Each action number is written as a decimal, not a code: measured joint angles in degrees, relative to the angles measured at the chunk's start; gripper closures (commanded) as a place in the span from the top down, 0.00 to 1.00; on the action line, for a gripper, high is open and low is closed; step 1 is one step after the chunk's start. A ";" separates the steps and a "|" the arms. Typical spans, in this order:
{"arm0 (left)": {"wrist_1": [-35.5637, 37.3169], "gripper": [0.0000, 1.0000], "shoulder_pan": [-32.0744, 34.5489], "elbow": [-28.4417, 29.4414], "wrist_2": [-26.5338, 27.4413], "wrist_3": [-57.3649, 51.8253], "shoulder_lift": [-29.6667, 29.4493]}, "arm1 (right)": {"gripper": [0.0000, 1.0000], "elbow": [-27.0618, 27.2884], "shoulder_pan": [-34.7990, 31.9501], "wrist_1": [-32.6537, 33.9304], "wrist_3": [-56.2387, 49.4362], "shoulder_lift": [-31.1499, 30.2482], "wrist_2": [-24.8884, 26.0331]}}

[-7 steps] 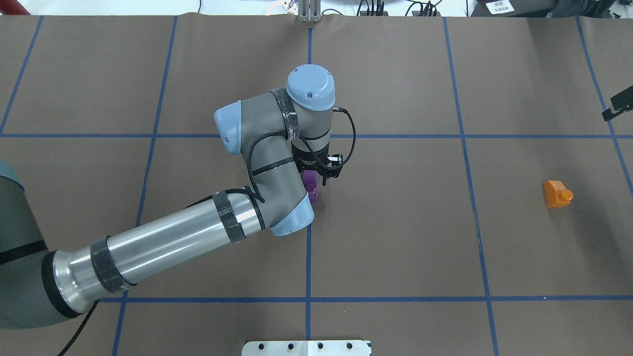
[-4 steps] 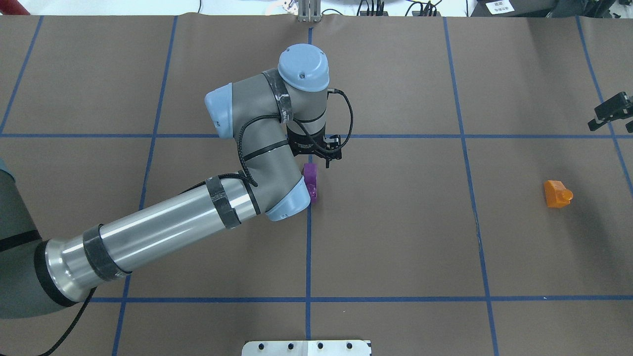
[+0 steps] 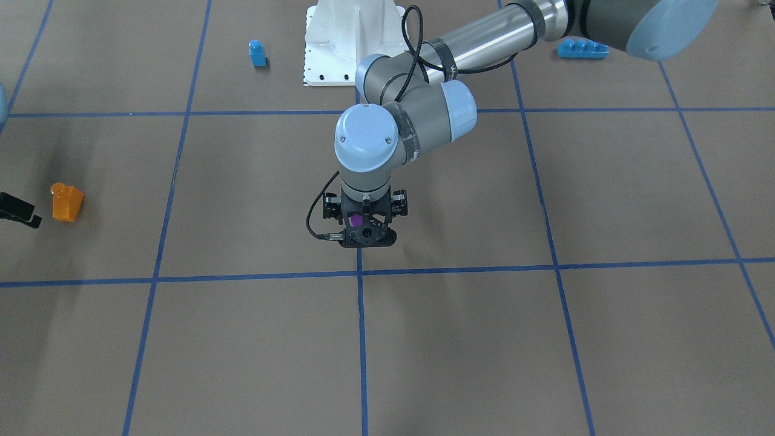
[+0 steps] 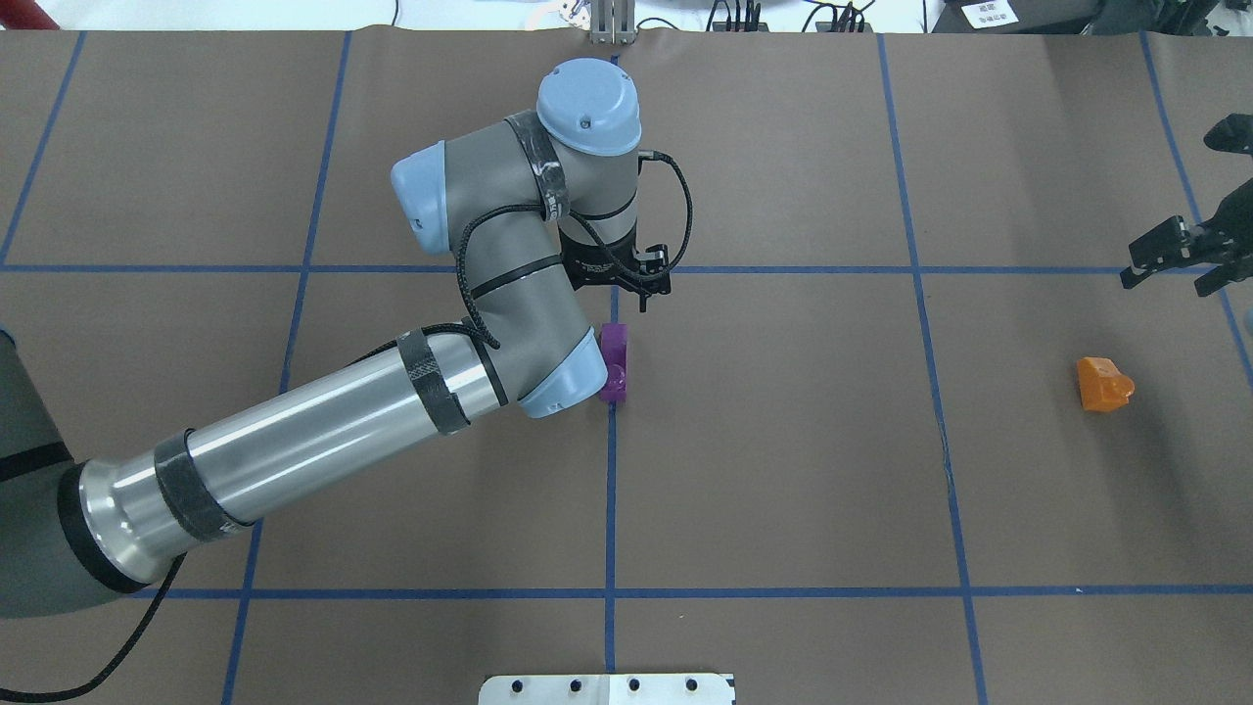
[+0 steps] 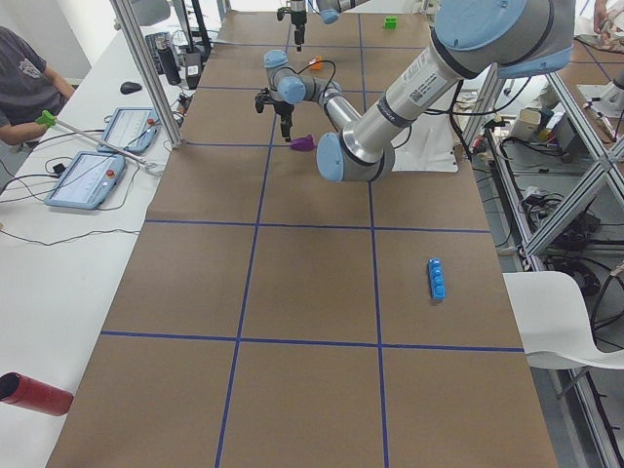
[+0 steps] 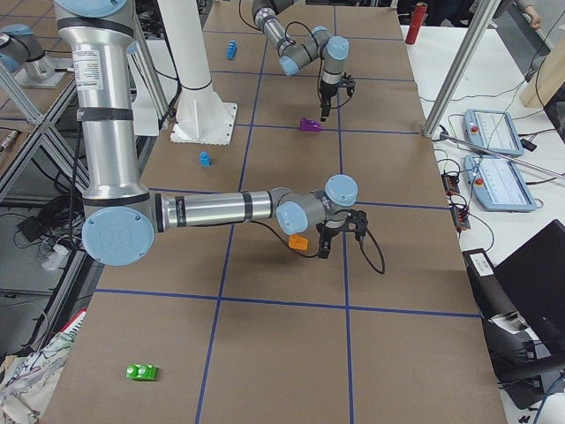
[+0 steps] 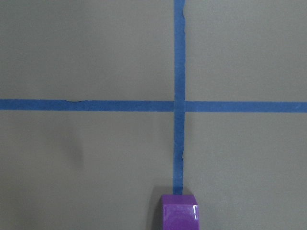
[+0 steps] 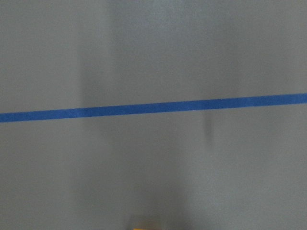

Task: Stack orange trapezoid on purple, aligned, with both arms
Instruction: 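Release the purple block with the left gripper while the right grasps the orange block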

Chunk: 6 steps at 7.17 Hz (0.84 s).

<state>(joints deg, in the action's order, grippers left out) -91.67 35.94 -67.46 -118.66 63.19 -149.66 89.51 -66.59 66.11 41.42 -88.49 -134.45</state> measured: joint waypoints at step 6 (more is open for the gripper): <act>0.19 1.00 0.23 -0.73 0.06 0.30 0.07 | 0.93 0.41 7.69 -8.90 6.84 -4.88 2.05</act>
<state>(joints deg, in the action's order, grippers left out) -91.48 36.17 -68.19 -118.59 63.49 -149.59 89.92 -58.90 57.21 48.26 -93.37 -132.40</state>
